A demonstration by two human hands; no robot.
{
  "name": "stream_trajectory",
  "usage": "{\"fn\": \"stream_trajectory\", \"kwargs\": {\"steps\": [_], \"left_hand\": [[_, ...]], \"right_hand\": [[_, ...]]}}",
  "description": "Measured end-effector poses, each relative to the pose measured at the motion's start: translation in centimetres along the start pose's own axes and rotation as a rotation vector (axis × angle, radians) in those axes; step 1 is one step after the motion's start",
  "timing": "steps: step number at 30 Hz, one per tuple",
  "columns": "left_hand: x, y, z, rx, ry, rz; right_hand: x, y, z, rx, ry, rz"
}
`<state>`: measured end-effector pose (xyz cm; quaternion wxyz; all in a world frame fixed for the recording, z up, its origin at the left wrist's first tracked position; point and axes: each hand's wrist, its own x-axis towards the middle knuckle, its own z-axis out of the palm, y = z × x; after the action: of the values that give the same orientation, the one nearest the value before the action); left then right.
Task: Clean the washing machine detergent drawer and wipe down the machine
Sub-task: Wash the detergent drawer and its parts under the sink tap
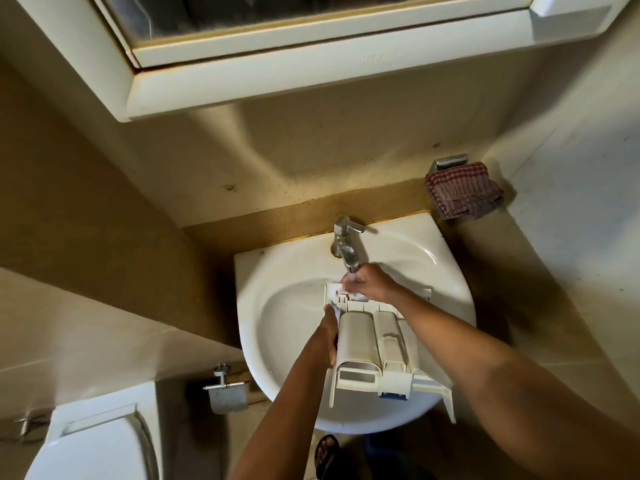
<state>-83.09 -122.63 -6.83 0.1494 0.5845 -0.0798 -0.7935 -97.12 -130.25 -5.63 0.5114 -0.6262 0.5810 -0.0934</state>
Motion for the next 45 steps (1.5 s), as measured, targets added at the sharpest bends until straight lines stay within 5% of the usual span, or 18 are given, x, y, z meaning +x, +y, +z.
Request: {"fn": "stream_trajectory", "kwargs": {"steps": [4,10,18,25,37,41,45], "left_hand": [[-0.8,-1.0,-0.7,-0.066,0.08,0.053],[-1.6,-0.2,-0.6,-0.065,0.128,0.051],[-1.9,0.2,-2.2,-0.1,0.194,0.088],[-3.0,0.2,-3.7,-0.137,0.26,0.134],[-4.9,-0.3,-5.7,-0.265,0.411,0.24],[-5.8,-0.9,-4.8,-0.379,0.437,0.252],[-6.4,-1.5,-4.2,-0.465,0.484,0.282]], "right_hand": [[-0.2,0.1,-1.1,0.071,-0.107,0.036],[0.2,-0.5,1.5,-0.099,0.256,0.153],[-0.4,0.6,-0.5,0.03,0.007,-0.047],[-0.3,2.6,-0.9,-0.046,0.103,-0.05],[0.8,0.2,1.7,0.405,0.519,0.174],[0.8,-0.5,3.0,0.812,0.723,0.362],[-0.2,-1.2,3.9,0.455,0.588,0.316]]}}
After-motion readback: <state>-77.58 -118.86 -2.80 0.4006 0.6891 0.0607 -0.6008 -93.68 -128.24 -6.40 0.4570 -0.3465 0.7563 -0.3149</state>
